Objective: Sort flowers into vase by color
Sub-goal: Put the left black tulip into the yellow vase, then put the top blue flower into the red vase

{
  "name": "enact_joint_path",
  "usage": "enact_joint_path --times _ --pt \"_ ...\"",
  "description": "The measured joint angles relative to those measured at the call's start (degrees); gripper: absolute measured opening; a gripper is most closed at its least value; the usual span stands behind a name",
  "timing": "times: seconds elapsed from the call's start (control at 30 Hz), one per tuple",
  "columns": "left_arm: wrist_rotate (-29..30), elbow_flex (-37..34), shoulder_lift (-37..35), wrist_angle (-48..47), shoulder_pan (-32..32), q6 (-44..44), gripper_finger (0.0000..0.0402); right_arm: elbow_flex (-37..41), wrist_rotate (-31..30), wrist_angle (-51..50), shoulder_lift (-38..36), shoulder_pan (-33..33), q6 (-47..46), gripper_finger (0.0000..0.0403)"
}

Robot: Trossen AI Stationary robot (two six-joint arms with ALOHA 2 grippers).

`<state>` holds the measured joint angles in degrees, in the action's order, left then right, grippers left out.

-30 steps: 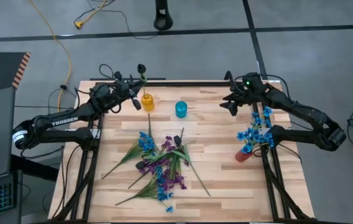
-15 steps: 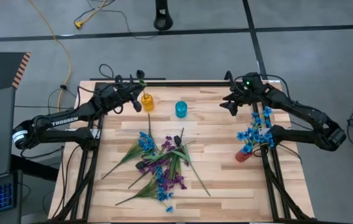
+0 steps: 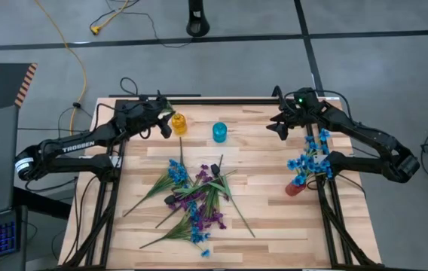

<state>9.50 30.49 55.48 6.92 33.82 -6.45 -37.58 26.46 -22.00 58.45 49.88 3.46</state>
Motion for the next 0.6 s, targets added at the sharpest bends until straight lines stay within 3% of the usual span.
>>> enact_joint_path --times 0.27,0.6 --pt "3.8 8.8 0.0 -23.6 0.0 2.6 0.0209 0.0 0.0 0.0 0.0 0.0 0.0 0.0265" --pt "-4.2 16.4 0.0 -42.1 -0.1 4.0 0.0218 0.0 -0.9 0.0 0.0 0.0 0.0 0.0265"
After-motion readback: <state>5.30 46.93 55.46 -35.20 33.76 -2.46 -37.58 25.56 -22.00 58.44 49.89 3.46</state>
